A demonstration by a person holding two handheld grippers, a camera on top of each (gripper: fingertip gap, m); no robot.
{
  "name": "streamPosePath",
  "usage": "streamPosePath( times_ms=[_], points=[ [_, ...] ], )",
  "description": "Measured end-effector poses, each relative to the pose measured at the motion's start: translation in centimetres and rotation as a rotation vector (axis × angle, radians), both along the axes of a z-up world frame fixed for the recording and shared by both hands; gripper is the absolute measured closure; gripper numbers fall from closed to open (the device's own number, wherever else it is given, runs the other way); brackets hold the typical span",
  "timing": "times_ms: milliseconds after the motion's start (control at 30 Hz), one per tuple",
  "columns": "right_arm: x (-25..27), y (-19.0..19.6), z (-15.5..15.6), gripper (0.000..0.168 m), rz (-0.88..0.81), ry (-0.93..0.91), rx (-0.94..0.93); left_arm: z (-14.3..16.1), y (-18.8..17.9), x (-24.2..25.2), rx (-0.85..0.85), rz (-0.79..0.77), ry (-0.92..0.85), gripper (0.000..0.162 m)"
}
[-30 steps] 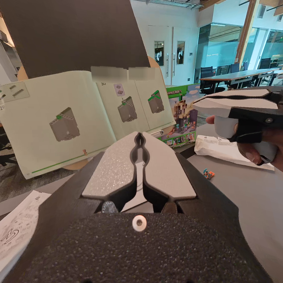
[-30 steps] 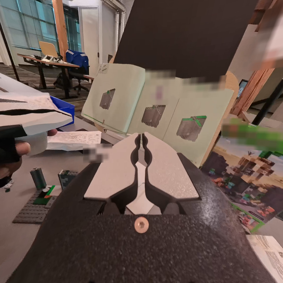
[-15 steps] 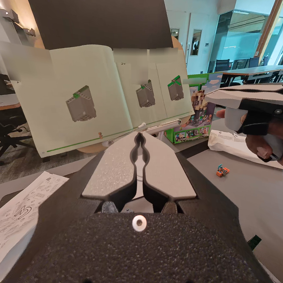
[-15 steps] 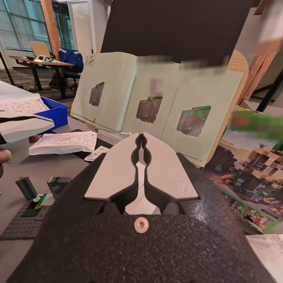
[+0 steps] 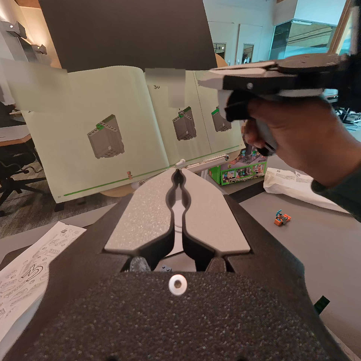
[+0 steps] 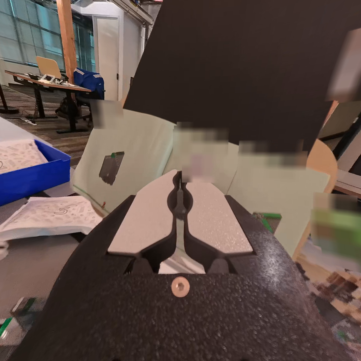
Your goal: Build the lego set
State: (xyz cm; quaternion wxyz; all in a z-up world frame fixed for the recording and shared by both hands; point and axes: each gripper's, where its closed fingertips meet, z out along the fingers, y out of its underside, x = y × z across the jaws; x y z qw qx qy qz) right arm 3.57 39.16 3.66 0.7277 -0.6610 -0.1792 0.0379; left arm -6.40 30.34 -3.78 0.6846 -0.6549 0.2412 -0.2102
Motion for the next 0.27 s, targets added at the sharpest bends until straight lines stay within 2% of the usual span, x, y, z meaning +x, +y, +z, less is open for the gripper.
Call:
streamPosePath(
  times_ms=[267],
  points=[
    [-1.7,5.3,0.6,0.168,-0.009,-0.036,-0.042,0.3,0.0,-0.4,0.003,-0.007,-0.013,0.162]
  ],
)
